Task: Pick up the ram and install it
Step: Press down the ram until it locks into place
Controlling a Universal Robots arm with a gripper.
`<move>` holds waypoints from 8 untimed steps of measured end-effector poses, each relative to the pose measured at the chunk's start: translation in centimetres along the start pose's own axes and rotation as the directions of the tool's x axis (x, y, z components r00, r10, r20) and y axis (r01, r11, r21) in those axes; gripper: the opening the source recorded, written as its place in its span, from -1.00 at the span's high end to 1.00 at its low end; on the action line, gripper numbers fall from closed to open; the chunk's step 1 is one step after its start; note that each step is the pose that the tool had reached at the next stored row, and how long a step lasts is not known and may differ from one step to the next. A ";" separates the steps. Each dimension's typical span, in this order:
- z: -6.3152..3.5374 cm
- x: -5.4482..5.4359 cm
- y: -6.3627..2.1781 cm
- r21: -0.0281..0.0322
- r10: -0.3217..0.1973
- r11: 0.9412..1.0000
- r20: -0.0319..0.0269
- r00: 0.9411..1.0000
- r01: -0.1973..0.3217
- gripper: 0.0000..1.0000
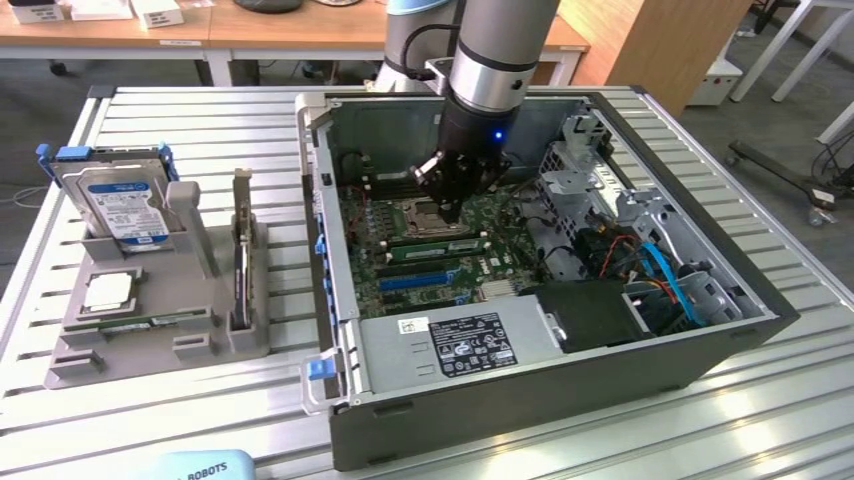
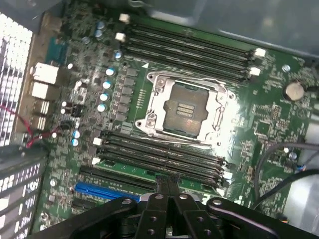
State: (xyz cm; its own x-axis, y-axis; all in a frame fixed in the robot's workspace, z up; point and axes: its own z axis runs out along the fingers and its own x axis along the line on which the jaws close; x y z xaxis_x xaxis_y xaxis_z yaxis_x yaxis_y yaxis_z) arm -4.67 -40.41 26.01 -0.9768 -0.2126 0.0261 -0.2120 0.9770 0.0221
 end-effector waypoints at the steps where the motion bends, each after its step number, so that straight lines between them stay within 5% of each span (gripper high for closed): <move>1: 0.00 0.0 0.00 0.000 0.015 1.000 0.000 1.000 -0.015 0.80; 8: 0.00 0.0 0.00 -0.003 0.099 0.995 0.002 0.995 -0.099 0.80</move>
State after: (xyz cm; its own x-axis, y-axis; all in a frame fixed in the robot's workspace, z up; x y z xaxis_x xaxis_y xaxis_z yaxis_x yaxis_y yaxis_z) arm -4.67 -40.41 26.01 -0.9930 -0.1152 0.0261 -0.1147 0.9932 0.0221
